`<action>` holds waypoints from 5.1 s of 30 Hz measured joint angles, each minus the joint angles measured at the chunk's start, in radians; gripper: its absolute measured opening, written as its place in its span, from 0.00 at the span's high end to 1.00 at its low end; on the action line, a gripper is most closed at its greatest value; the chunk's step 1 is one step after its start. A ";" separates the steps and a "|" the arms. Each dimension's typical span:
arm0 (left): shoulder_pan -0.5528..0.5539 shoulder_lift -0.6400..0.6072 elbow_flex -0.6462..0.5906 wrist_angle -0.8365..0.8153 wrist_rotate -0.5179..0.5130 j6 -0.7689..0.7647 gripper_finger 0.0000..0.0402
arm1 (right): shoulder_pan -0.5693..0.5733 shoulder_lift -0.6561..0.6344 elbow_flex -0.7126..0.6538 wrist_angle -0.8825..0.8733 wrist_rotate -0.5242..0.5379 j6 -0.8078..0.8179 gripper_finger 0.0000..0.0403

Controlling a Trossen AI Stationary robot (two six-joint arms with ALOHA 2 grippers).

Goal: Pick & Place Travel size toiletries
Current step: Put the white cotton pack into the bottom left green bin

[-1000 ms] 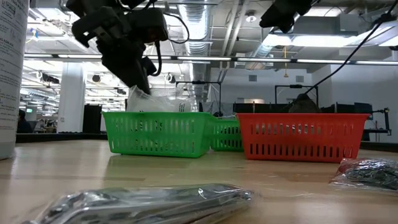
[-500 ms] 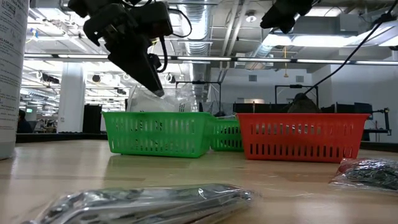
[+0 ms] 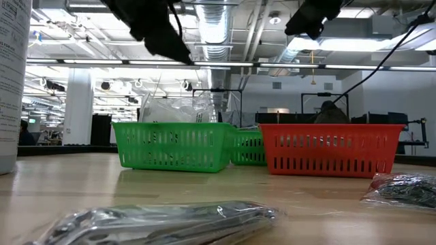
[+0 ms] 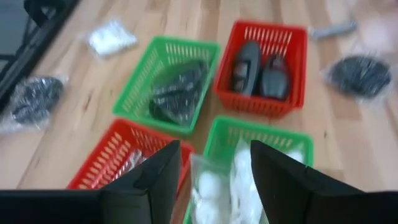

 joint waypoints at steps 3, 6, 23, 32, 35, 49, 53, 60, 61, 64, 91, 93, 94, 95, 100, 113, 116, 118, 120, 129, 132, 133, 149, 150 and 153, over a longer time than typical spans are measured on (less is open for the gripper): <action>0.000 -0.009 0.000 0.046 0.000 0.000 0.54 | -0.044 0.000 0.000 -0.024 0.052 0.067 0.81; 0.000 -0.011 0.000 0.086 -0.001 0.000 0.54 | -0.115 0.000 0.000 -0.079 0.066 0.114 0.81; 0.000 -0.007 0.000 0.145 -0.002 0.001 0.54 | -0.475 0.000 -0.113 -0.096 0.062 0.152 0.81; 0.000 -0.006 0.000 0.165 -0.002 0.000 0.54 | -0.596 0.082 -0.178 -0.026 0.051 0.151 0.81; 0.000 -0.006 0.000 0.170 -0.002 -0.002 0.54 | -0.631 0.159 -0.179 -0.015 0.033 0.129 0.81; -0.001 -0.006 -0.107 0.282 -0.002 -0.003 0.54 | -0.766 0.373 -0.179 0.038 0.008 0.098 0.81; -0.001 -0.006 -0.107 0.307 -0.002 -0.003 0.54 | -0.780 0.426 -0.179 0.039 -0.007 0.097 0.81; -0.001 -0.006 -0.107 0.320 -0.001 -0.003 0.54 | -0.778 0.472 -0.179 0.068 -0.019 0.088 0.81; -0.001 -0.006 -0.107 0.320 -0.001 -0.003 0.54 | -0.778 0.472 -0.179 0.067 -0.019 0.079 0.81; -0.001 -0.006 -0.107 0.321 -0.001 -0.003 0.54 | -0.778 0.472 -0.179 0.066 -0.019 0.072 0.81; -0.003 -0.006 -0.107 0.326 0.000 -0.003 0.54 | -0.784 0.563 -0.179 0.095 -0.019 0.052 0.81; -0.003 -0.006 -0.107 0.326 0.000 -0.003 0.54 | -0.784 0.563 -0.179 0.093 -0.019 0.044 0.82; -0.003 -0.006 -0.107 0.326 0.000 -0.003 0.54 | -0.784 0.563 -0.179 0.093 -0.019 0.042 0.83; -0.003 -0.006 -0.107 0.326 0.000 -0.003 0.54 | -0.784 0.563 -0.179 0.092 -0.019 0.041 0.84; -0.003 -0.006 -0.107 0.327 0.000 -0.003 0.54 | -0.782 0.563 -0.179 0.092 -0.019 0.015 0.98; -0.003 -0.006 -0.107 0.328 -0.001 -0.003 0.54 | -0.755 0.488 -0.179 0.069 -0.022 -0.008 1.00; -0.003 -0.006 -0.107 0.330 -0.001 -0.003 0.54 | -0.745 0.432 -0.177 0.048 -0.023 -0.008 1.00; -0.003 -0.006 -0.107 0.331 -0.001 -0.003 0.54 | -0.740 0.392 -0.176 0.034 -0.023 -0.008 1.00; -0.003 -0.006 -0.107 0.331 -0.001 -0.003 0.54 | -0.736 0.366 -0.175 0.028 -0.021 -0.008 1.00; -0.003 -0.006 -0.108 0.335 -0.001 -0.003 0.54 | -0.749 0.429 -0.180 0.108 -0.016 0.035 0.96; -0.003 -0.006 -0.108 0.335 -0.001 -0.003 0.54 | -0.759 0.481 -0.181 0.135 -0.015 0.032 0.89; -0.003 -0.006 -0.108 0.335 -0.001 -0.003 0.54 | -0.765 0.491 -0.180 0.135 -0.015 0.024 0.86; -0.003 -0.006 -0.108 0.340 -0.001 -0.003 0.54 | -0.783 0.525 -0.148 0.139 -0.013 -0.008 0.48; -0.003 -0.006 -0.108 0.340 -0.001 -0.003 0.54 | -0.783 0.525 -0.149 0.139 -0.013 -0.008 0.48; -0.003 -0.006 -0.108 0.341 -0.001 -0.003 0.54 | -0.784 0.525 -0.149 0.139 -0.014 -0.008 0.49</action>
